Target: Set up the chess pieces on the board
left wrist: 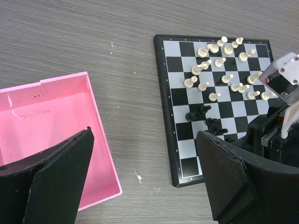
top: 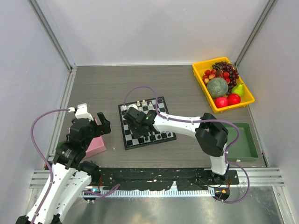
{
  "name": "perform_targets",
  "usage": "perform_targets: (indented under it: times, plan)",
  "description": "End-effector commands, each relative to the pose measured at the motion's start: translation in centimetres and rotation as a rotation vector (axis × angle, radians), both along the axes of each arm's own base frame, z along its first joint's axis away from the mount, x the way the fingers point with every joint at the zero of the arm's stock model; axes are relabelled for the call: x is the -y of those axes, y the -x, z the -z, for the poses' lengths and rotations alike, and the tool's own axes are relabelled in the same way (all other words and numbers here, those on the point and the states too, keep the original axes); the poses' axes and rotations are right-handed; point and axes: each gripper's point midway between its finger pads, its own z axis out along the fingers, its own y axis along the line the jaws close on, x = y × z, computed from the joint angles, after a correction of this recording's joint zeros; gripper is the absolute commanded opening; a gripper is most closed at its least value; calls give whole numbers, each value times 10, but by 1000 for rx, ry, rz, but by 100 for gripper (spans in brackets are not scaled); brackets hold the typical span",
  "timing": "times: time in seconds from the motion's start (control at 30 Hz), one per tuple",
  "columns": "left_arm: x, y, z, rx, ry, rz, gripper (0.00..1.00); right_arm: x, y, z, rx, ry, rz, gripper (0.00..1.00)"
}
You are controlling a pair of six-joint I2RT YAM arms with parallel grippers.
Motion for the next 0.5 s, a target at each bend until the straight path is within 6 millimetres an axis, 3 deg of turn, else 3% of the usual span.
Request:
perform_targets:
  times: [0.0,0.33,0.47]
  plan:
    - [4,-4,-10,22,-2,25,99,-10,-2,-12,12,-28,-3,31]
    - [6,-4,-7,11,-2,35,99,-11,-2,-10,18,-14,-10,27]
    - [5,-4,-7,10,-3,30,99,-11,-2,-11,19,-15,-14,18]
